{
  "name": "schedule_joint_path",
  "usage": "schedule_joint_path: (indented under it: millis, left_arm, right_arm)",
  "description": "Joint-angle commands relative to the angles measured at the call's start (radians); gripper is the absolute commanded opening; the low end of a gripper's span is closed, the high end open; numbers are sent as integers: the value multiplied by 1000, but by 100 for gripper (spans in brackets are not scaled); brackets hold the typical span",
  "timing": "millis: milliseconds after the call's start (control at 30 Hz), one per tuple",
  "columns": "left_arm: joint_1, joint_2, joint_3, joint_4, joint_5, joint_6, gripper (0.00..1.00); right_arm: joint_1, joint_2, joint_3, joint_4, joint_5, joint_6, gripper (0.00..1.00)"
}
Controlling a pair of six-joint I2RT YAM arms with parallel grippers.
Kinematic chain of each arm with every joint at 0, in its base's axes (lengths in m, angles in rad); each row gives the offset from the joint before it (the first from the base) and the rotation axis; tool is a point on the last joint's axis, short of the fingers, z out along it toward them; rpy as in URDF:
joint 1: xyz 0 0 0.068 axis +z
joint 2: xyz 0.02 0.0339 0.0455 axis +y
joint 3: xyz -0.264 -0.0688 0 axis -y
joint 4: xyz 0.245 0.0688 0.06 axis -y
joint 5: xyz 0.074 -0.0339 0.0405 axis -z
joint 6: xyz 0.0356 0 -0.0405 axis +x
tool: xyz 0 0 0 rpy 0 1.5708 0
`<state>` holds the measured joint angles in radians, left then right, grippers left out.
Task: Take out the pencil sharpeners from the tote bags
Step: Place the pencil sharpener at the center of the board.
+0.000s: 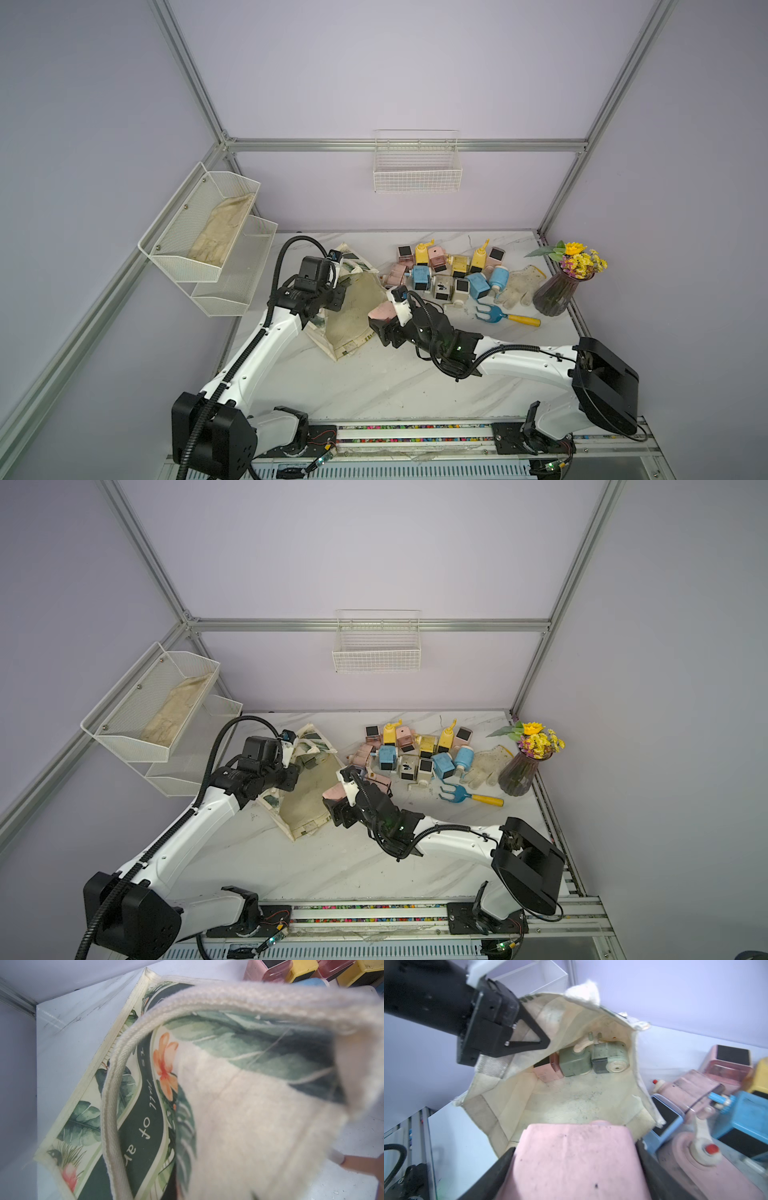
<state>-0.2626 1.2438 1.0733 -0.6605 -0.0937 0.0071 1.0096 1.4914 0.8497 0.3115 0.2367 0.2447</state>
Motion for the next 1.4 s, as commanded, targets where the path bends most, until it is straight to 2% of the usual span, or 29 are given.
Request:
schedule_joint_path:
  millis: [0, 133, 333, 567, 833, 1033, 1200, 1367]
  left_arm:
    - [-3, -1, 90, 19, -9, -30, 0]
    - [-3, -1, 88, 19, -12, -28, 0]
    - [-2, -3, 89, 20, -10, -28, 0]
    - [-3, -4, 86, 21, -9, -27, 0]
    - [-3, -10, 85, 22, -8, -24, 0]
    - [-3, -9, 84, 23, -4, -24, 0]
    - [-3, -11, 84, 22, -5, -24, 0]
    - [-3, -9, 85, 23, -5, -22, 0]
  right_arm:
    - [-32, -25, -19, -72, 177, 100, 55]
    - [-91, -51, -63, -117, 283, 207, 55]
    - [-206, -105, -142, -99, 281, 328, 55]
    - [-260, -18, -149, -44, 209, 356, 55]
    - [-276, 99, -153, 1, 194, 396, 56]
    - [-289, 139, -159, -6, 212, 439, 71]
    - [-290, 126, -162, -11, 214, 444, 88]
    - [-290, 123, -156, -20, 204, 443, 97]
